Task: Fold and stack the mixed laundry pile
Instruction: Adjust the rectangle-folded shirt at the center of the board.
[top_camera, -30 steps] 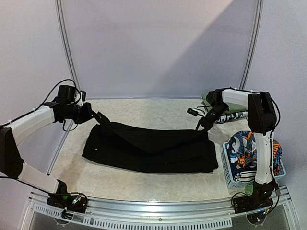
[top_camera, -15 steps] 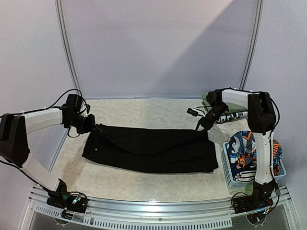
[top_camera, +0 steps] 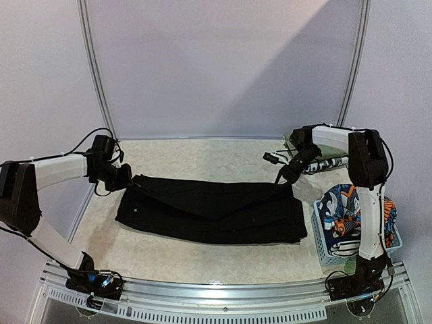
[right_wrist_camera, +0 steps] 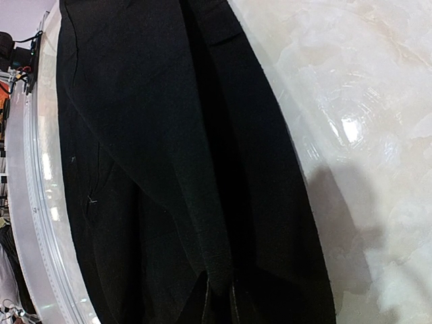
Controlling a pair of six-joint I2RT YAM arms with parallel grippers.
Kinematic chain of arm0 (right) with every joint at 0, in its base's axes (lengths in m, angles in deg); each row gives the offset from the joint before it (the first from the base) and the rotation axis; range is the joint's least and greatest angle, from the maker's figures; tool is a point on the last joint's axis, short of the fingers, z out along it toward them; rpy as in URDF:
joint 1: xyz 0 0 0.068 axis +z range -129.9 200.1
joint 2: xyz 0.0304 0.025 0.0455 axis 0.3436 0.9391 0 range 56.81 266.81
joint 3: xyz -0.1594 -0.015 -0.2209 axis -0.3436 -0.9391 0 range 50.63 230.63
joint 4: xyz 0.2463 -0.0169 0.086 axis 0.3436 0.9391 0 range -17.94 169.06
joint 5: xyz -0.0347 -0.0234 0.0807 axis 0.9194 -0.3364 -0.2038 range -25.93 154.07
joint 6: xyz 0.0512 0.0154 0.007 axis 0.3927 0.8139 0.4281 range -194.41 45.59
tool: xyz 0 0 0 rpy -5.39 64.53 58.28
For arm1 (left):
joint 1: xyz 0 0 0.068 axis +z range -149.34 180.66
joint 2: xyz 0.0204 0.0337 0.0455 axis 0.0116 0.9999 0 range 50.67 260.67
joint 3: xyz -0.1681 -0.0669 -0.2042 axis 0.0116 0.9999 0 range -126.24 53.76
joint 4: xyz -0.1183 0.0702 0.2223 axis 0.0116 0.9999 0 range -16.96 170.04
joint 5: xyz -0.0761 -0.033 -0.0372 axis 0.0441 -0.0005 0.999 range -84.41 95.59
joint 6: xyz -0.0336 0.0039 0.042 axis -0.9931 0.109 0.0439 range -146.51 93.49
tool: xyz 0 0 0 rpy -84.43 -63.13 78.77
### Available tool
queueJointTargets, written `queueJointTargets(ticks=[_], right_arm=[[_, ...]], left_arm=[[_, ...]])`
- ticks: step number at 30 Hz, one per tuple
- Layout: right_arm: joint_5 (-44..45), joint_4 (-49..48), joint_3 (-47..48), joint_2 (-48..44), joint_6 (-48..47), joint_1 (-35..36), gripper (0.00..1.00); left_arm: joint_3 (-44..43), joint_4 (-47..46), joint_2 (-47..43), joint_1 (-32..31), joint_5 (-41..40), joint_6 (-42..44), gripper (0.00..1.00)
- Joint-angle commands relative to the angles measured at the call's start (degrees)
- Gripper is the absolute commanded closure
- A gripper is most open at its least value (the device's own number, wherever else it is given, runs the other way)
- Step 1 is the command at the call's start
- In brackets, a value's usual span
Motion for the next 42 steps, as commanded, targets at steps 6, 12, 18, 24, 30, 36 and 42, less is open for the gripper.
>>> queueJointTargets(ticks=[6,12,18,24,30,36,42], right_arm=[[0.0,-0.7,0.6,1.6,0.4,-0.2,0.90],[0.0,-1.0,0.8,1.8,0.9,-0.1,0.90],[0.0,-1.1,0.8,2.3,1.0,-0.1,0.90],[0.7,-0.9,0.5,2.4,0.9,-0.2,0.89],[1.4,-1.0,-0.4,2.2,0.7,-0.2,0.84],[0.5,1.1,-0.5,-0.1,0.3,-0.2,0.66],[-0.1,1.6,2.3,-0.2,1.4,-0.2,0.50]], left_arm=[[-4.5,-5.3,-2.0,0.1,5.3,4.1,1.00],[-8.1,-4.4,0.5,-0.3,5.3,5.9,1.00],[-7.5,2.5,5.8,0.1,2.4,4.7,1.00],[-3.9,3.3,7.1,0.1,1.9,2.5,1.00],[-2.9,6.1,4.4,0.1,0.0,2.1,0.89],[-4.0,8.4,-1.4,-0.5,-2.5,2.9,0.78],[-6.3,1.5,-8.3,-10.5,-4.4,6.3,0.60]])
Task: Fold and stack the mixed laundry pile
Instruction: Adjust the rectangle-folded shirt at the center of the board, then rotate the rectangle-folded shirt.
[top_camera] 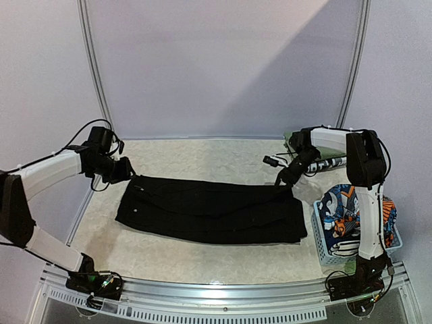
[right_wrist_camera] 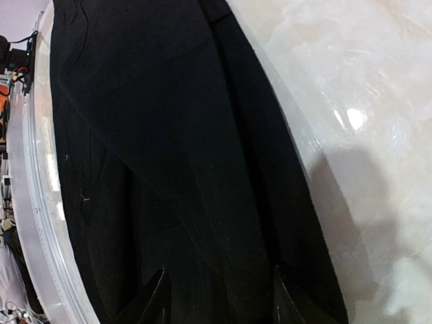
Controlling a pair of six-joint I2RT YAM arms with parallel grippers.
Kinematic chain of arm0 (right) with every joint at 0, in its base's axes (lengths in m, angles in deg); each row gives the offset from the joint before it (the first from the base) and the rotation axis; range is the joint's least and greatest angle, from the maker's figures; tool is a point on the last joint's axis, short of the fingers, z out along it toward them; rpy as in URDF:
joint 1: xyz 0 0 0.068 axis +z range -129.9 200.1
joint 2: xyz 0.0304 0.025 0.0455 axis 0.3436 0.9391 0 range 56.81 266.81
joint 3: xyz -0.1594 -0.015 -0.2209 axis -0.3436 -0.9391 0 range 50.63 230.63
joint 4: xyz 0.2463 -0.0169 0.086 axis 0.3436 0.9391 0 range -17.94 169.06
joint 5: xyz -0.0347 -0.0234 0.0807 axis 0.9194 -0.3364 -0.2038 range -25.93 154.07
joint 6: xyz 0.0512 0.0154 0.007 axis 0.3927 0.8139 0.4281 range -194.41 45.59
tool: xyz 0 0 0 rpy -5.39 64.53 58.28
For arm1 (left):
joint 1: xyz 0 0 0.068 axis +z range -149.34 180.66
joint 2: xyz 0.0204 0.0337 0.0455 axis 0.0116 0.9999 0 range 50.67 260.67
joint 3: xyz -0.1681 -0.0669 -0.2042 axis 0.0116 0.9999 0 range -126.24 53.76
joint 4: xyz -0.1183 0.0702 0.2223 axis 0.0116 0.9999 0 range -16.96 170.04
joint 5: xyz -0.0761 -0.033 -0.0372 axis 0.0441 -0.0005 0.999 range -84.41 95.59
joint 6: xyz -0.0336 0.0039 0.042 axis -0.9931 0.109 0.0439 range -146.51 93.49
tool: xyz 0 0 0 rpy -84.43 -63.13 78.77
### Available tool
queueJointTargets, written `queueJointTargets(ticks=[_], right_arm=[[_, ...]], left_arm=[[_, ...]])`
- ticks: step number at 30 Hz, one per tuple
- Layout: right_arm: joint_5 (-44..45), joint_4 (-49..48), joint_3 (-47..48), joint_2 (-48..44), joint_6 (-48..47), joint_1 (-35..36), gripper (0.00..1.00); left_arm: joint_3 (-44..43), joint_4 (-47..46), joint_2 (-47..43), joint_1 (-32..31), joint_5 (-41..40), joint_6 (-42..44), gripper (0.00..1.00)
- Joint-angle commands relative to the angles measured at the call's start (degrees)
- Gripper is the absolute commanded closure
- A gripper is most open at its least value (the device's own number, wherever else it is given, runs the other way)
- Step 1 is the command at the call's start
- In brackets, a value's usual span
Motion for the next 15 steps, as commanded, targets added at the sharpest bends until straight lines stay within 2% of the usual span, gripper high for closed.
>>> queueJointTargets(ticks=[1,8,15], right_arm=[[-0.7,1.2,2.9,-1.5,0.7,-0.2,0.49],[-2.1,1.3,7.7,0.2,3.0,-0.3,0.44],[-2.6,3.6,11.4,5.8,3.2,-0.3,0.43]], left_arm=[[-4.7,-3.6,-1.2,-9.2,-1.8,3.9,0.58],[-18.5,-3.5,14.7,-22.9,4.1,11.8,0.54],[-28.5,-4.3,31.3,-31.0,13.7,18.2,0.54]])
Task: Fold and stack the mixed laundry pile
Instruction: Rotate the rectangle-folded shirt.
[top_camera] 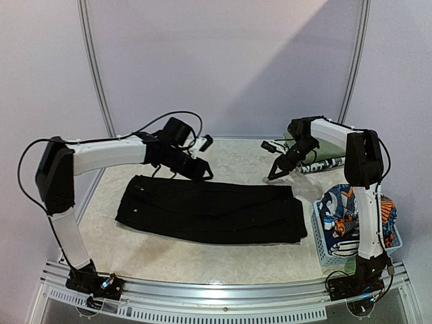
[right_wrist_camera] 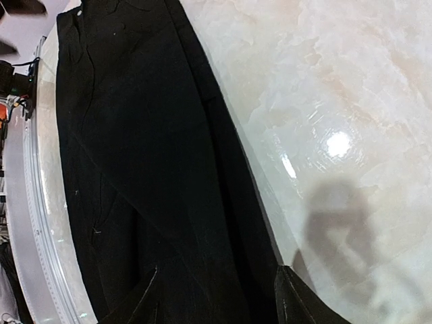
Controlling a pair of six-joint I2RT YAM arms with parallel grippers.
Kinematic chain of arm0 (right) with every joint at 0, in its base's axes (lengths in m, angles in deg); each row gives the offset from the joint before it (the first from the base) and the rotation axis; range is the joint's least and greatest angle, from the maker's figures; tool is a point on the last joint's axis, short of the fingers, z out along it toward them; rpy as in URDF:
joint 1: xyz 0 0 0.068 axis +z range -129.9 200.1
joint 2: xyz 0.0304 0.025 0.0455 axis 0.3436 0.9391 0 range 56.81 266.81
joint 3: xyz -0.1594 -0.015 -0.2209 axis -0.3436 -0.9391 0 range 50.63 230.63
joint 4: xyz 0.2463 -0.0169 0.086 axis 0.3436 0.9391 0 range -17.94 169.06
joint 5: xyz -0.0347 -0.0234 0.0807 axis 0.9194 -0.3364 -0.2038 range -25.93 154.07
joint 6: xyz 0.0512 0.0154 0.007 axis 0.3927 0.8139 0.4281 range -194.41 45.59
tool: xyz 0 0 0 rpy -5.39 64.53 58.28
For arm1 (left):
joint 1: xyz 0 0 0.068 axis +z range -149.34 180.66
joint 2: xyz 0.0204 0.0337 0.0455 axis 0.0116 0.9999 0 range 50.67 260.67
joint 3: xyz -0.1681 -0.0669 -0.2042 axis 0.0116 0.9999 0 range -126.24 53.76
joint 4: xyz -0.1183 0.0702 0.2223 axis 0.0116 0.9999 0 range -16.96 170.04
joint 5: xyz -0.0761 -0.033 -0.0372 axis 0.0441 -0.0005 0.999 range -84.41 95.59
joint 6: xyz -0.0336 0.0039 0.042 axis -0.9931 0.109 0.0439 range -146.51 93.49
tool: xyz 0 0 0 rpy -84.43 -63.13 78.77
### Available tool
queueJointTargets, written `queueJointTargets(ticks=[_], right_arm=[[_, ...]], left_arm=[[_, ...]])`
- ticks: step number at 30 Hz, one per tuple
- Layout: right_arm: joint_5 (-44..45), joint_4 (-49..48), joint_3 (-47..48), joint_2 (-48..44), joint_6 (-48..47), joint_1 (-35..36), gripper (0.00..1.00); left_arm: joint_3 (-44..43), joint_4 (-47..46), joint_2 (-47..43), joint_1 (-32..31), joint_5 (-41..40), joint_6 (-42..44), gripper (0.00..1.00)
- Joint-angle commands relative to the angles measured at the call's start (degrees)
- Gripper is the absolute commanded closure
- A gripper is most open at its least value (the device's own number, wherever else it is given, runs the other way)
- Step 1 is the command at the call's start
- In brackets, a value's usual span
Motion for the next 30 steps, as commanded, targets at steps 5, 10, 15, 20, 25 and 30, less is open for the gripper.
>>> queueJointTargets(ticks=[5,10,15,20,25,30], right_arm=[[-0.9,2.3,0.5,4.6,0.7,-0.3,0.44],[-1.7,3.7,0.5,5.2,0.4,-0.3,0.47],[-2.7,5.0,0.4,5.6,-0.4,-0.3,0.57],[-3.8,5.7,0.4,5.7,-0.5,-0.3,0.69],[-3.0,5.9,0.4,5.7,-0.1,-0.3,0.66],[-3.0,6.6,0.5,6.1,0.1,-0.3,0.74]], left_arm=[[-10.0,3.1,14.2,-5.7,9.8,6.8,0.53],[-14.1,6.1,19.6,-6.9,13.4,6.6,0.53],[-13.6,7.1,20.6,-7.4,14.2,6.9,0.53],[-12.6,8.7,20.6,-7.7,16.2,7.8,0.53],[-12.6,10.7,21.0,-8.8,15.1,9.8,0.51],[-14.1,12.5,22.4,-9.4,11.7,9.9,0.56]])
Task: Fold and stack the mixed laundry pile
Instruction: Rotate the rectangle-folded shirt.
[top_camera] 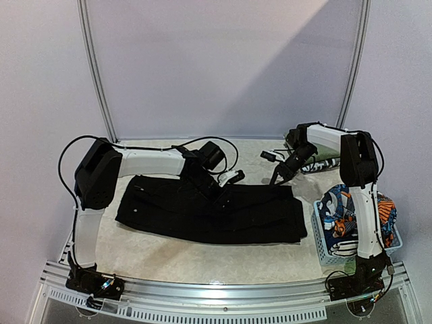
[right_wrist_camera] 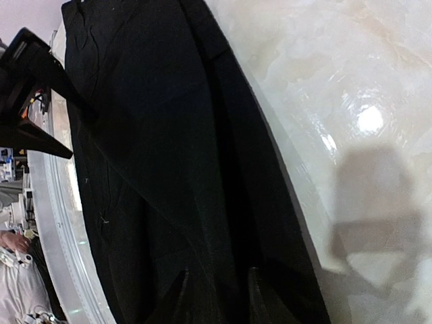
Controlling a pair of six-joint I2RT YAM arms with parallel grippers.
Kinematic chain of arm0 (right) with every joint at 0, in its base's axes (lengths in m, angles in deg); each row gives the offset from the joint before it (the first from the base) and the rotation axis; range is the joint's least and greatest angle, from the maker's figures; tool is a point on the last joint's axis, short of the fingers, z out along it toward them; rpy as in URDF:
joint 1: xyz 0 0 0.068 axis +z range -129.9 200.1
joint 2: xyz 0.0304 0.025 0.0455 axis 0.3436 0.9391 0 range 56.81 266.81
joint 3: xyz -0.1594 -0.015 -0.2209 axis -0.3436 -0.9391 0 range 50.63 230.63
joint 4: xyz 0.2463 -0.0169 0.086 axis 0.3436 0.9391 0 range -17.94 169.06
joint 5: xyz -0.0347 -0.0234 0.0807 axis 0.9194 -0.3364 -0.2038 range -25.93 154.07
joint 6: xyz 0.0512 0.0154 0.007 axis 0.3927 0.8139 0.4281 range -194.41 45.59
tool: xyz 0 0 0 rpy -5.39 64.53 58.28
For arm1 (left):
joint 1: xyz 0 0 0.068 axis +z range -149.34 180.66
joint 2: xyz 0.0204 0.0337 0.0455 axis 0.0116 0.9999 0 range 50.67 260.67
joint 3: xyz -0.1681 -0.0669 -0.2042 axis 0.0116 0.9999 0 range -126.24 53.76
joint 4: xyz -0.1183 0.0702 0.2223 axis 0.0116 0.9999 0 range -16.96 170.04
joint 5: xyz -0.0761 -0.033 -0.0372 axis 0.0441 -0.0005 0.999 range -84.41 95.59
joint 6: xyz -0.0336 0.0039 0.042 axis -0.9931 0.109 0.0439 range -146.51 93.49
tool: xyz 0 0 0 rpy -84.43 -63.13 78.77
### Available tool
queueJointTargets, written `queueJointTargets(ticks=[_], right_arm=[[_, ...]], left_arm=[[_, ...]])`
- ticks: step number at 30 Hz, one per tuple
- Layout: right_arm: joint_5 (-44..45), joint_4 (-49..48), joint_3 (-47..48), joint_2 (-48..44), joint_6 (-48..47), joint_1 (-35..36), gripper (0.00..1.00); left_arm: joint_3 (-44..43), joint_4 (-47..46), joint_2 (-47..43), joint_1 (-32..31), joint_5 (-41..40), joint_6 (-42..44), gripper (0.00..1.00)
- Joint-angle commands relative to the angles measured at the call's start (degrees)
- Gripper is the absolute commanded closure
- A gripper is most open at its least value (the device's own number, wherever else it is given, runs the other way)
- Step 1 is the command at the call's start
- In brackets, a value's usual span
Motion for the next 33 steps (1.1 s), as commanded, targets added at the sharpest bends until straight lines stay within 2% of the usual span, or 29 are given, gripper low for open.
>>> queueJointTargets(ticks=[1,5,7,11,16,23,33], right_arm=[[-0.6,1.6,0.3,1.8,-0.2,-0.2,0.77],[-0.8,3.2,0.8,1.6,-0.8,-0.3,0.90],[-1.0,4.0,1.0,1.4,-1.1,-0.2,0.93],[-3.3,6.0,1.6,0.9,-1.3,-0.3,0.94],[-7.1,10.1,2.6,2.1,-2.3,-0.3,0.95],[-13.6,21.1,5.4,5.7,-6.7,-1.0,0.96],[-12.7,22.6,1.1,4.9,-9.8,-2.9,0.96]], left_arm=[[-1.4,3.1,2.5,-1.5,-2.7,2.0,0.59],[-2.5,4.6,3.2,-2.1,-4.2,3.7,0.66],[-2.7,5.0,3.2,-2.5,-4.9,4.1,0.67],[-2.2,5.2,1.9,-4.2,-10.4,5.6,0.56],[-0.9,3.6,-0.9,-6.5,-18.9,7.2,0.57],[5.5,-3.8,-8.6,-7.7,-20.8,8.9,0.54],[8.1,-2.0,-6.8,-7.7,-25.1,13.1,0.51]])
